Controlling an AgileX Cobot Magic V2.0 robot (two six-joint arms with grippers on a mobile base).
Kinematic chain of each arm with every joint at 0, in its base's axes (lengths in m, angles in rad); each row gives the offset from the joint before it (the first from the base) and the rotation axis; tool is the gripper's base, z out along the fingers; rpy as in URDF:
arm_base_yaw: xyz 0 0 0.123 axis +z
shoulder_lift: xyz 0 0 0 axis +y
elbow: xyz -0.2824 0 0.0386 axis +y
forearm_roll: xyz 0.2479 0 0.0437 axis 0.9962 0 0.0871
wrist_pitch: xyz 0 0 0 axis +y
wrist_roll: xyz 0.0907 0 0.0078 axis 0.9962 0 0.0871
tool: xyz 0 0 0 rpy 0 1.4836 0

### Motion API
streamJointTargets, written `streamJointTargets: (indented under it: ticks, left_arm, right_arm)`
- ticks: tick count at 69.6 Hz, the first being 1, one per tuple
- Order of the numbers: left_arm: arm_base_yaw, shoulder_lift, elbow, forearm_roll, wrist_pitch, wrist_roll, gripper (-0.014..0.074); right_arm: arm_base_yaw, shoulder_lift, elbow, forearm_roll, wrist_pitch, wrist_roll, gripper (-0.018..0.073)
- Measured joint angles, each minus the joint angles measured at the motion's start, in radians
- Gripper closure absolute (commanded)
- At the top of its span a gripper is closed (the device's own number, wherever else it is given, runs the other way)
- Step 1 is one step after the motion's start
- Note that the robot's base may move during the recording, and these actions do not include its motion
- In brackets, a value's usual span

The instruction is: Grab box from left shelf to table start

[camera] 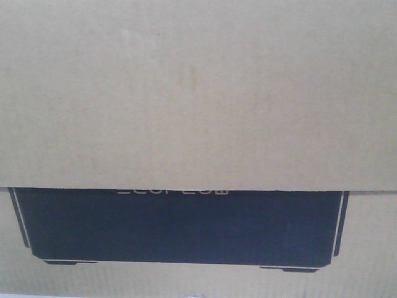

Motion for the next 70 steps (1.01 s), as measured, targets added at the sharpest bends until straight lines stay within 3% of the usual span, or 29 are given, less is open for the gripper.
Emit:
streamJointTargets:
  ticks: [38,70]
  left_arm:
    - [0.000,0.000,0.000,0.000,0.000,0.000,0.0697]
    - [0.000,0.000,0.000,0.000,-0.002,0.002,0.0697]
  right_arm:
    - [0.000,0.000,0.019,-0.010,-0.019,0.000,0.0503]
    - [-0.060,-0.071,0.400,-0.018,-0.476,0.049,0.0503]
